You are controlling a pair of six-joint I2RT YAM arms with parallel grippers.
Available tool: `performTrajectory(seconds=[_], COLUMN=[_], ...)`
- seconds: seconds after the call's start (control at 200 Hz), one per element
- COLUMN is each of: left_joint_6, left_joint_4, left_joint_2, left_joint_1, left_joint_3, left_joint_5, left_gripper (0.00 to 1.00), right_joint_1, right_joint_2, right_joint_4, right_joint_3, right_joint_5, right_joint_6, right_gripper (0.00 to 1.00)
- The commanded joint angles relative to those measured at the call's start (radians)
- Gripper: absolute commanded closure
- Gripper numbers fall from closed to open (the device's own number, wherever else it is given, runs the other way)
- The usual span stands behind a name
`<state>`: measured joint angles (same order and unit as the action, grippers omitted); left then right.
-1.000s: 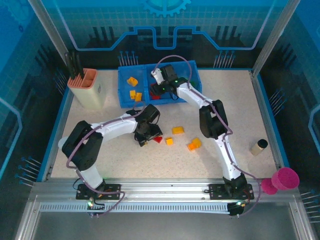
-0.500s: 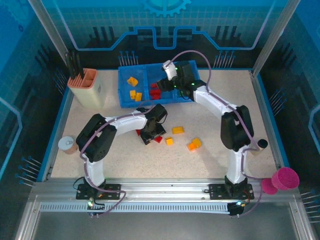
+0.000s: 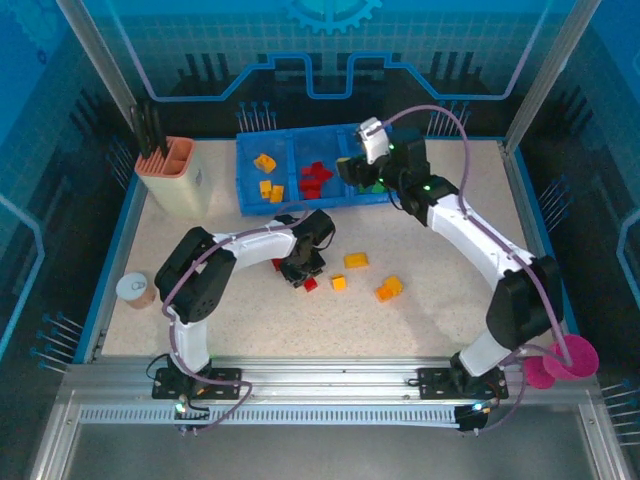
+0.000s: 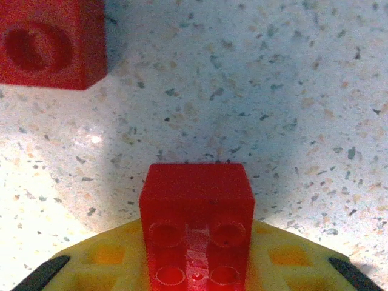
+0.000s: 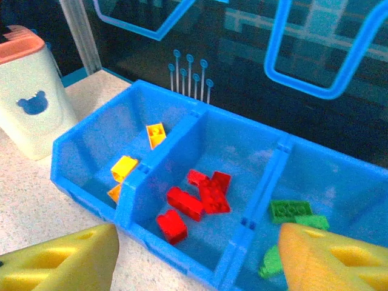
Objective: Sort the legos into containers by color
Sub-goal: Pick up the lego from the center of the table, then place the lego in the container.
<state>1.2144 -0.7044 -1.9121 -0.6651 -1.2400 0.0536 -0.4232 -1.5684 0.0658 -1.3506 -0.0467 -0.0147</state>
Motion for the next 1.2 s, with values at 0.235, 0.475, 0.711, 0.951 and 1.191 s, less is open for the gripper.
performTrajectory(seconds=[0.235, 0.475, 0.711, 0.951, 1.191], left_joint_6=[-0.282, -0.575, -0.666, -0.721, -0.711], left_joint_4=[-0.156, -0.217, -0.149, -0.203, -0.178], left_joint_2=[0.013, -0.073, -0.239, -0.477, -0.575], left_joint_1=[0.015, 0.094, 0.208, 0.268, 0.291], left_joint_3=[-0.226, -0.645, -0.869, -1.158, -1.225], left_joint_5=[0.046, 0.2, 0.199, 0.179, 0.154], left_gripper=[0.79, 0.79, 0.79, 0.79, 0.79], right_joint_1=[0.115, 0.115, 0.113, 0.07, 0.032], right_joint_2=[0.162, 0.222, 0.329, 0.385, 0.379], right_joint_4=[0.222, 0.35, 0.446, 0.551, 0.537], right_joint_3=[0.174, 0.278, 0.434, 0.547, 0.632], right_joint_5=[-0.007, -0.024, -0.008, 0.024, 0.039], right_joint_6=[0.162, 0.256, 0.387, 0.512, 0.576], right_gripper=[0.3, 0.29, 0.27, 0.26, 0.25])
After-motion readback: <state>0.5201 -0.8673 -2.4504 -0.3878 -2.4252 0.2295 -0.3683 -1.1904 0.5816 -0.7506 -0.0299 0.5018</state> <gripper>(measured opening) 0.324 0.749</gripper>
